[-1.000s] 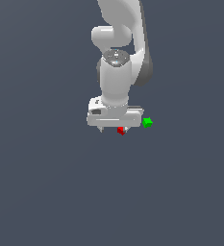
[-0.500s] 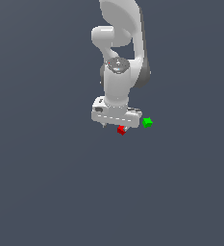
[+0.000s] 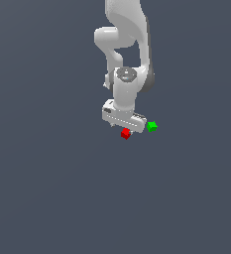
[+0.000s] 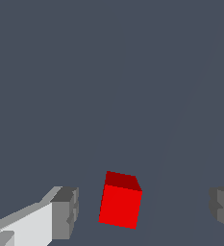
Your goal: Stack the red cube on top of the green cube.
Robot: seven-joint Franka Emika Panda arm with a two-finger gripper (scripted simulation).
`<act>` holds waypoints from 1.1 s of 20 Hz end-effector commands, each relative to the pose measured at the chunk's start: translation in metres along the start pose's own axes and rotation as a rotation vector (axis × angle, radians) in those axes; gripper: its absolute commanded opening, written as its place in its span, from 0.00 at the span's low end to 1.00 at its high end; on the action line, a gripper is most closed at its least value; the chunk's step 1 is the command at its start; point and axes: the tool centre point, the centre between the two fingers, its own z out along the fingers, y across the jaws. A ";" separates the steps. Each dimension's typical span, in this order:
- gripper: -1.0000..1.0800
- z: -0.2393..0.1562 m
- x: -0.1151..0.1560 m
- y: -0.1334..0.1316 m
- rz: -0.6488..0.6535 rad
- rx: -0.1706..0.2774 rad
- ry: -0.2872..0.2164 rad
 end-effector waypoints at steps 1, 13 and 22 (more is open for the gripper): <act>0.96 0.009 -0.012 -0.001 0.052 -0.001 -0.006; 0.96 0.032 -0.041 -0.009 0.185 -0.004 -0.024; 0.96 0.034 -0.042 -0.010 0.188 -0.003 -0.025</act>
